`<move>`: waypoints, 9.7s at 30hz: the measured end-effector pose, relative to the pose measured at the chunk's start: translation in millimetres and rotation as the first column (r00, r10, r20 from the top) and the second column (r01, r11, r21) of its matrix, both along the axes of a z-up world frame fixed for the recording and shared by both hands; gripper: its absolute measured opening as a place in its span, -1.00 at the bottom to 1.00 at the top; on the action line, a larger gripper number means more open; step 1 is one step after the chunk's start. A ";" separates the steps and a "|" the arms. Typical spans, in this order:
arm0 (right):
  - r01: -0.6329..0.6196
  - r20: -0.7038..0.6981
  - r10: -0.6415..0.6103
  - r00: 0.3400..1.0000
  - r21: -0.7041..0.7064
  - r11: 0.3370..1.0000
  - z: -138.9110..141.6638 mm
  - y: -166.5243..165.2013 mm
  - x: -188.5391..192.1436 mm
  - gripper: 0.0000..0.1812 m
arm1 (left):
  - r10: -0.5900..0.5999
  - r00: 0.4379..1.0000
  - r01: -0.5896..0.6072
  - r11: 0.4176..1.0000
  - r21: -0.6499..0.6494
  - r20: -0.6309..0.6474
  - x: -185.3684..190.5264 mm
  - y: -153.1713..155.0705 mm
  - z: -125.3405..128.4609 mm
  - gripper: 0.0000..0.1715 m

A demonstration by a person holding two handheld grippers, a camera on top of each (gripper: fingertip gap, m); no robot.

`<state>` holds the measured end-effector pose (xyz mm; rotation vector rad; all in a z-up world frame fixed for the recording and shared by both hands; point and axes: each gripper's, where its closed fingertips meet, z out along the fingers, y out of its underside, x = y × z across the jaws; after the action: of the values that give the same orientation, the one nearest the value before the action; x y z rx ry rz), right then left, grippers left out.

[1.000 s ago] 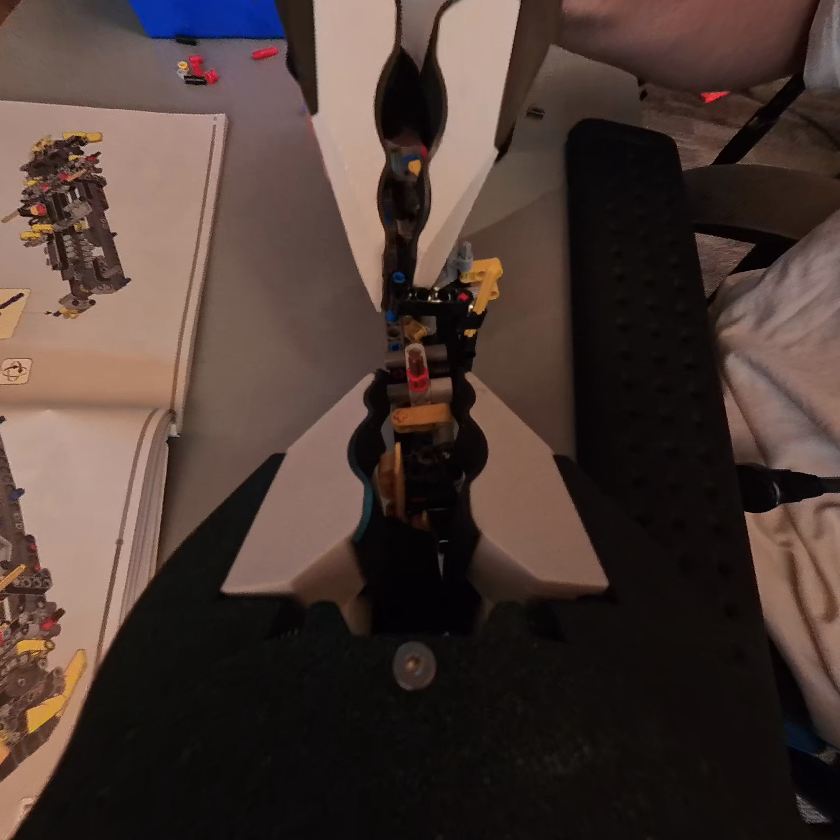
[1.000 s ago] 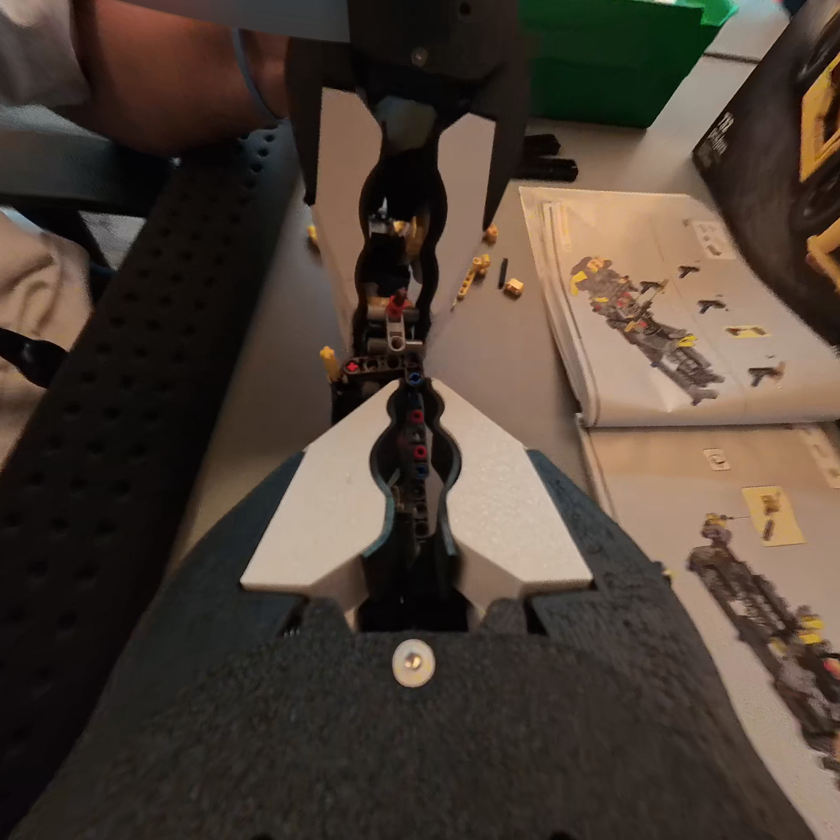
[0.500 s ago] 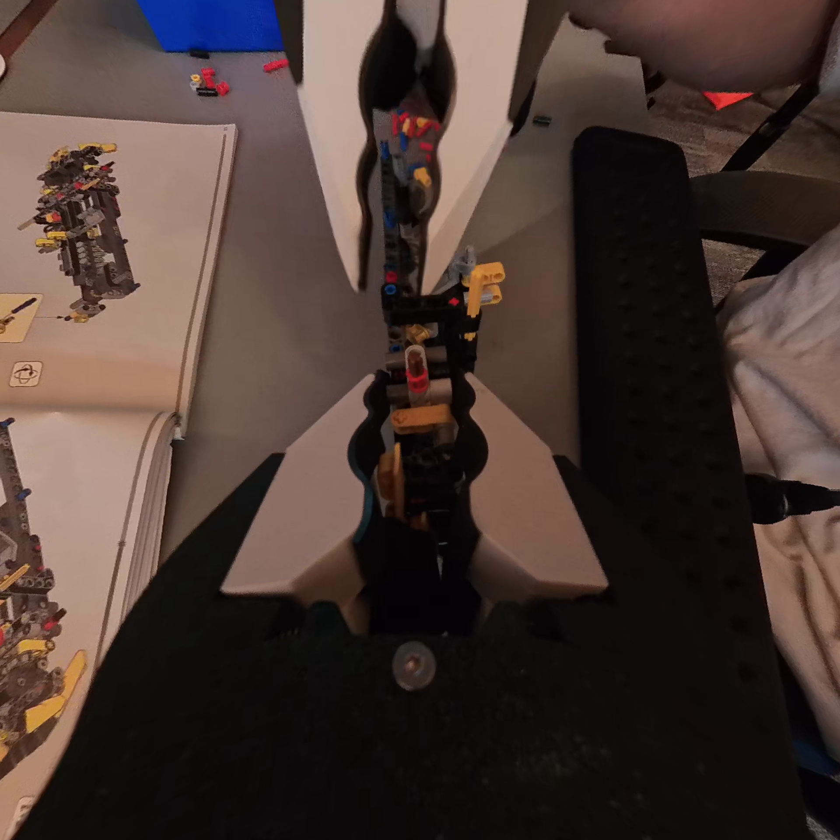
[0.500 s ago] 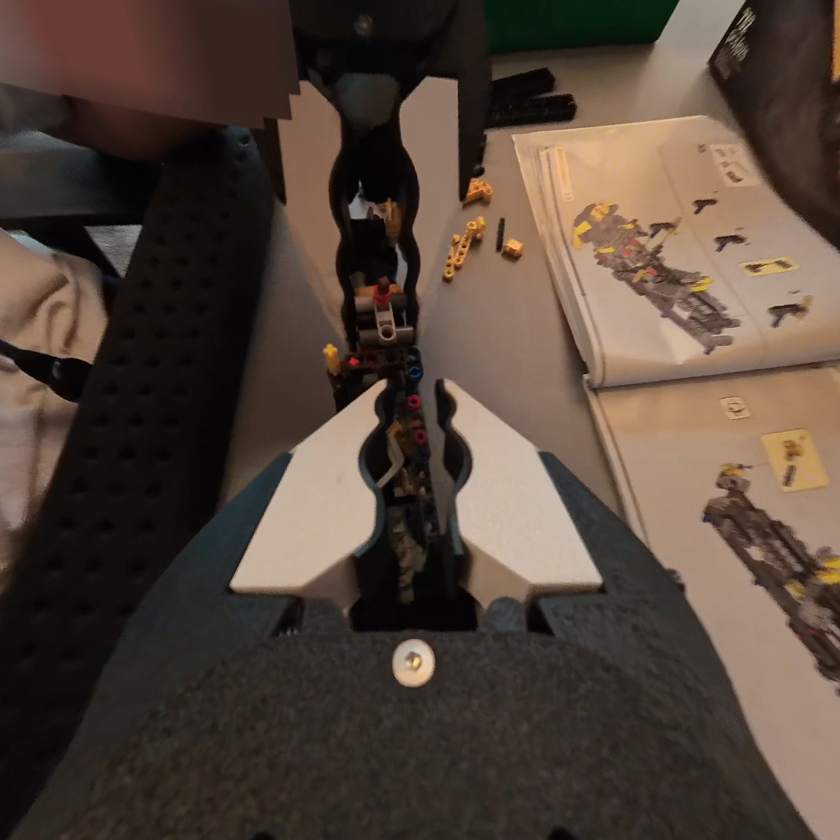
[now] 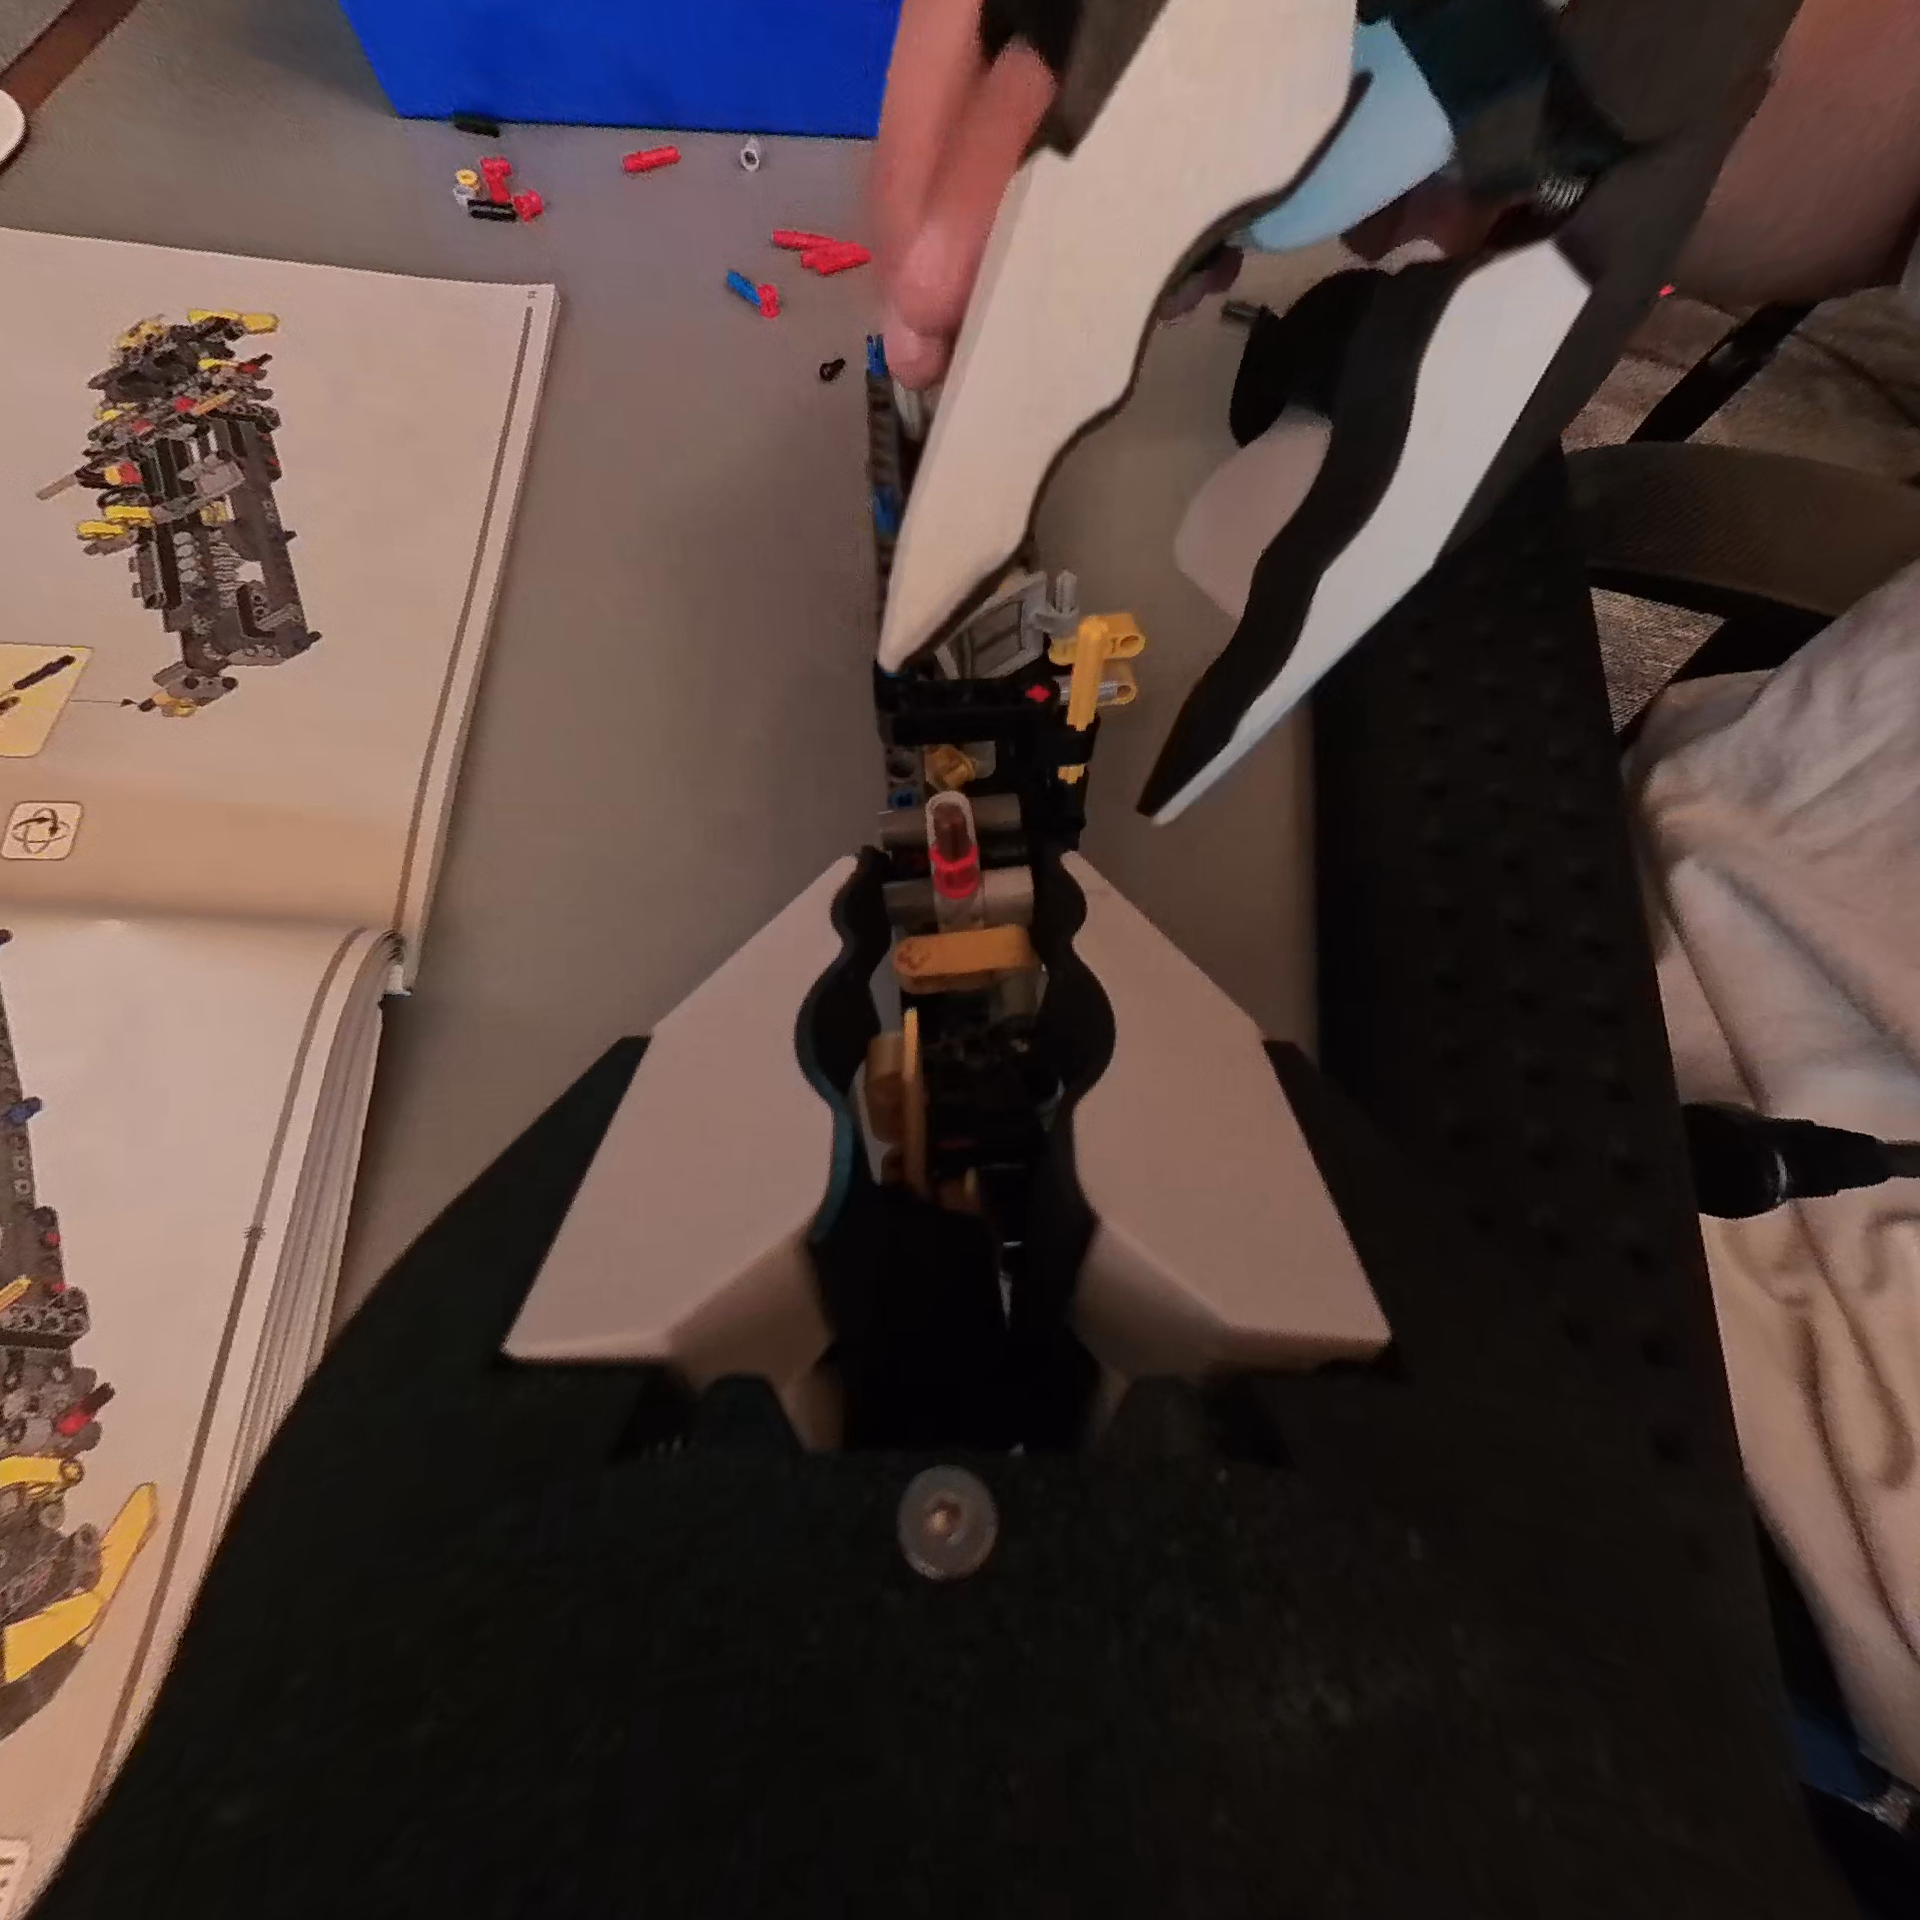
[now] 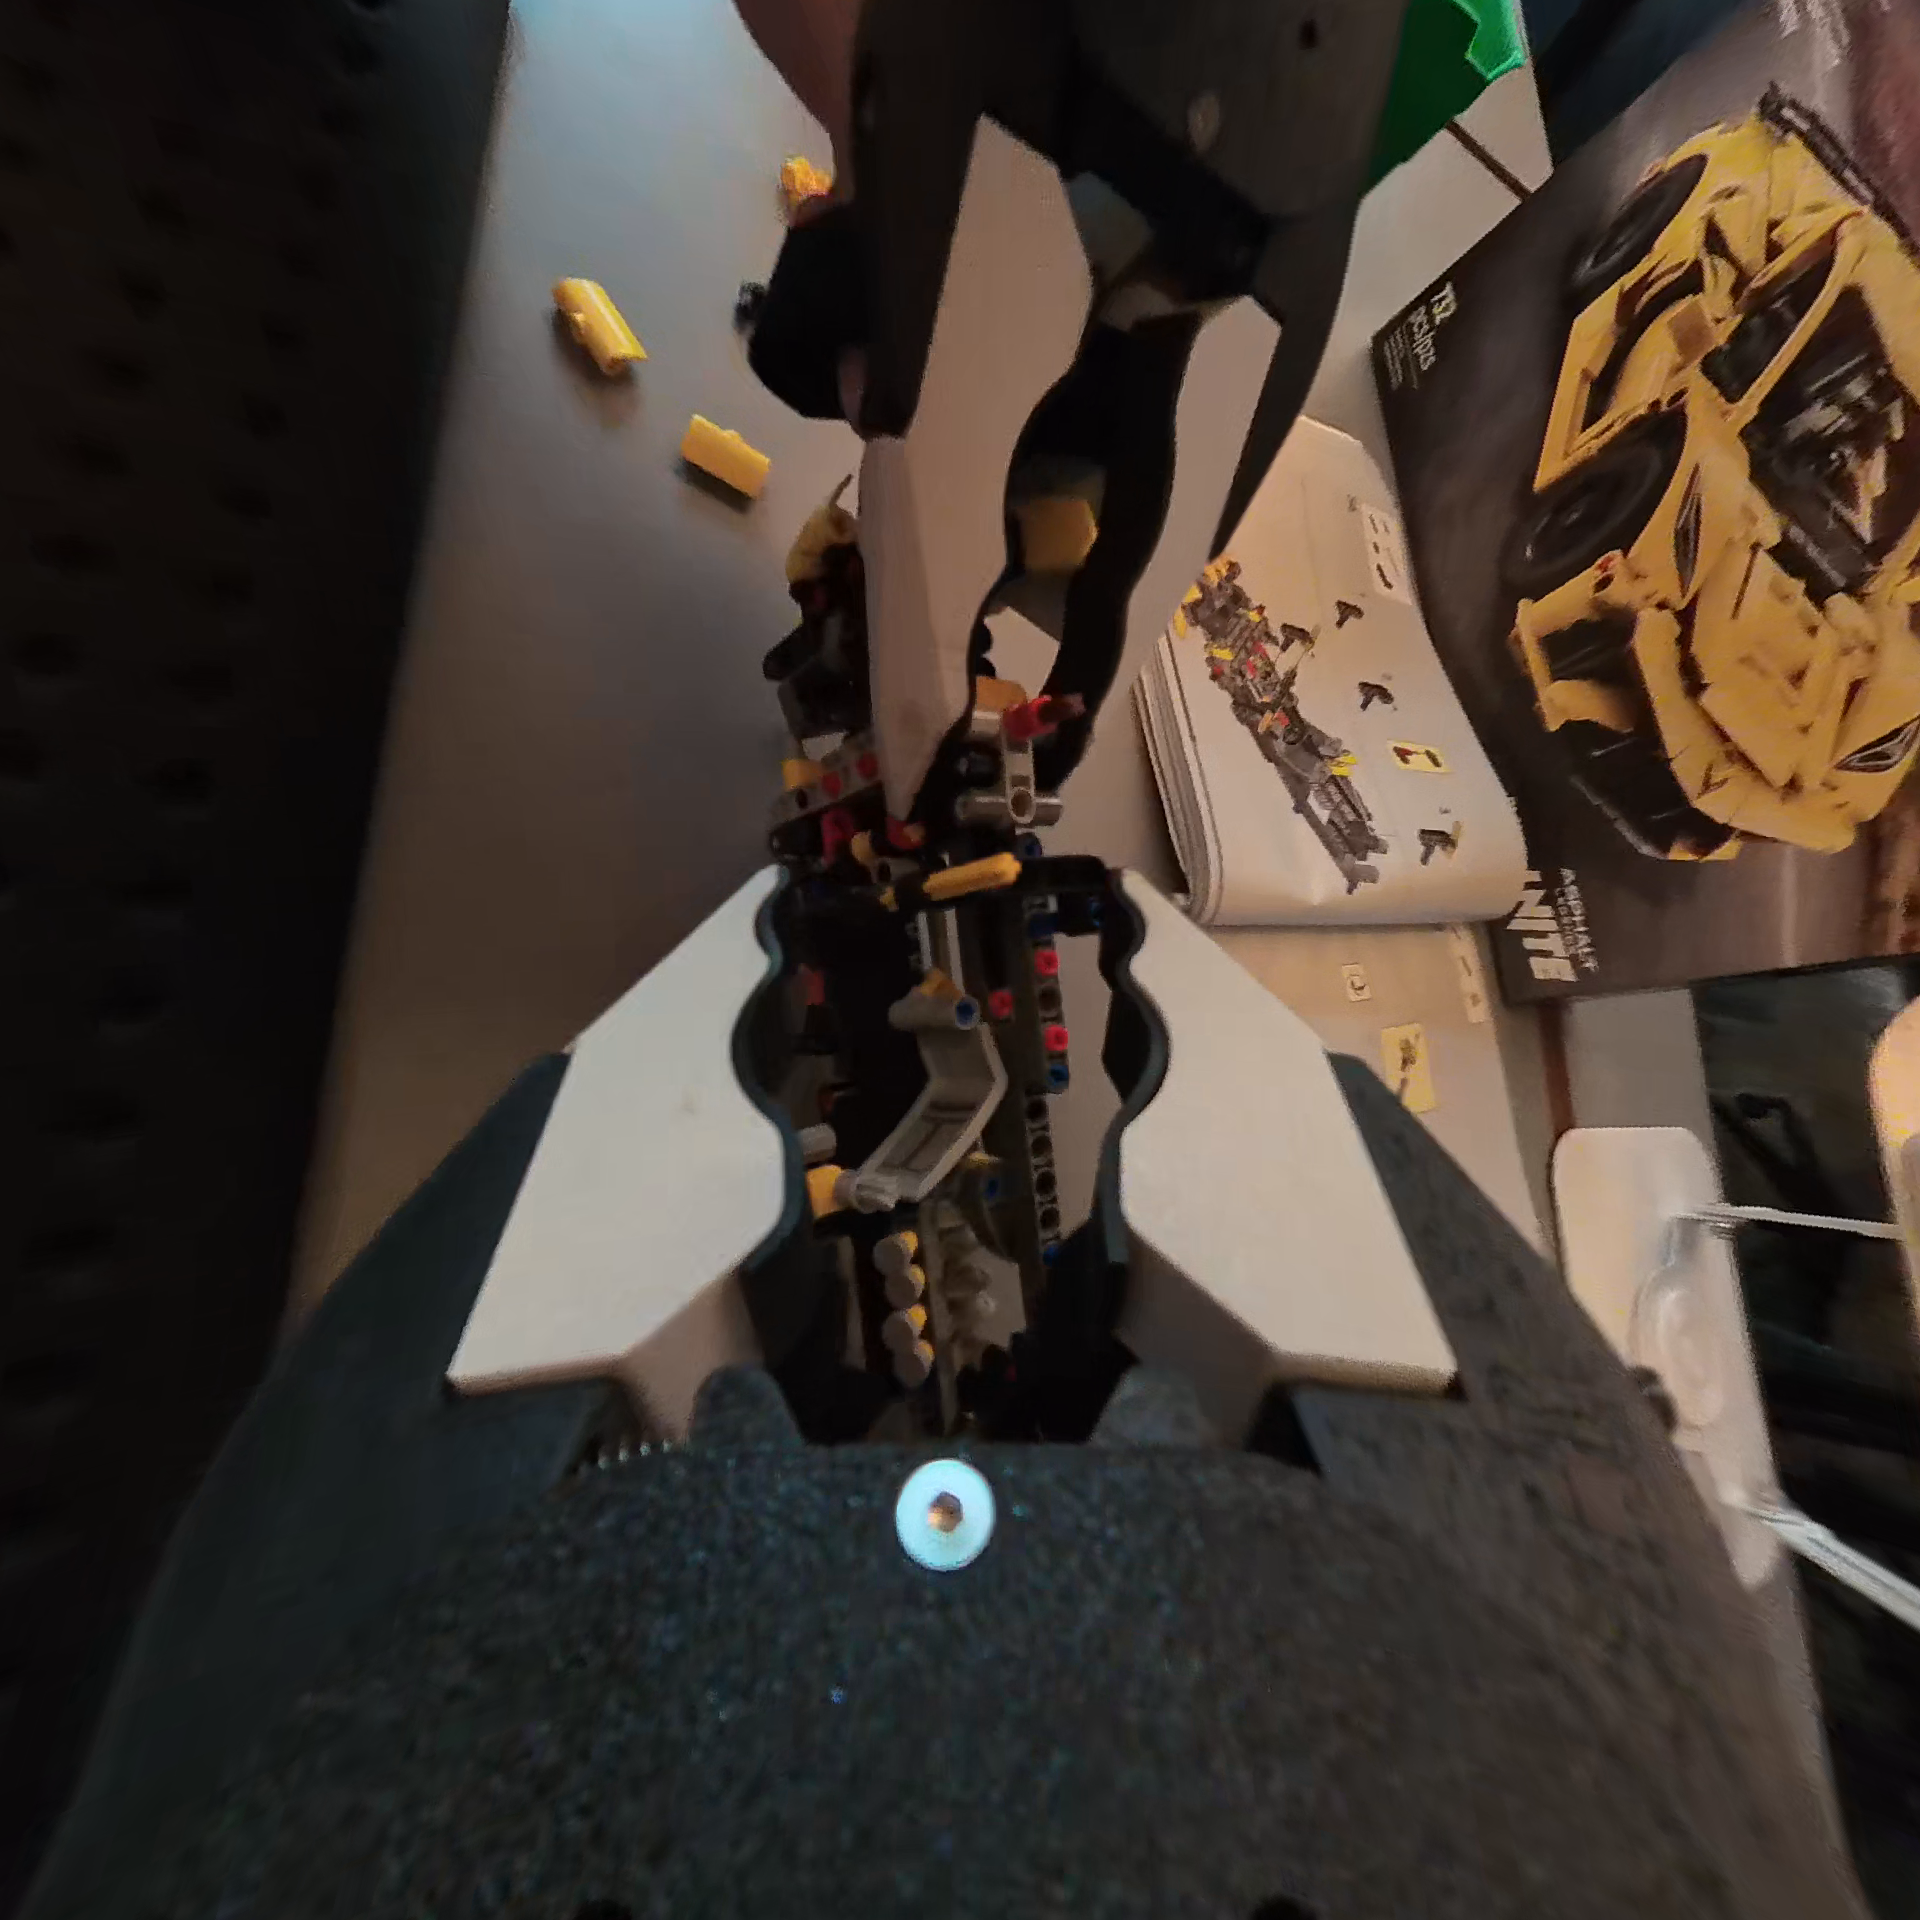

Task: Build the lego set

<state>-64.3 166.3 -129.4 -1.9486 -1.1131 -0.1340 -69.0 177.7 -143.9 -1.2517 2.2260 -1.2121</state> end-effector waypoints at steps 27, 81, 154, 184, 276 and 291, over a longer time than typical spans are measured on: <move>0.123 0.050 -0.122 0.991 -0.023 0.992 -6.4 4.0 5.6 -0.27 | 0.045 0.989 -0.075 0.974 -0.214 -0.141 5.8 16.3 -3.0 -0.72; 0.289 -1.000 0.020 0.020 0.025 0.957 85.4 9.5 40.2 -0.54 | 0.193 0.961 0.021 0.662 -0.749 0.197 29.6 -14.2 64.7 -0.67; 0.327 -0.933 0.156 0.323 0.265 0.907 107.5 28.0 24.1 0.12 | 0.116 0.480 -0.708 0.636 0.306 0.869 30.9 12.0 86.2 -0.71; 0.466 -0.952 0.029 0.306 0.176 0.867 103.3 51.9 22.6 0.33 | 0.389 0.443 -0.731 0.679 0.074 0.807 23.7 52.0 94.2 -0.71; 0.069 -0.322 -0.165 0.932 -0.290 0.955 -64.4 -0.8 6.7 -0.92 | -0.106 0.980 0.107 0.994 -0.002 0.166 4.4 -7.5 -40.3 -0.95; 0.068 -0.410 -0.144 0.901 -0.195 0.978 -55.3 -4.2 8.9 -0.93 | -0.257 0.954 0.238 0.962 0.132 0.154 8.3 -13.2 -49.4 -0.95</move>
<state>-55.4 162.0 -184.6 -2.0654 -0.7499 0.3285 -60.8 164.5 -193.3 -0.8116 2.3374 -1.2098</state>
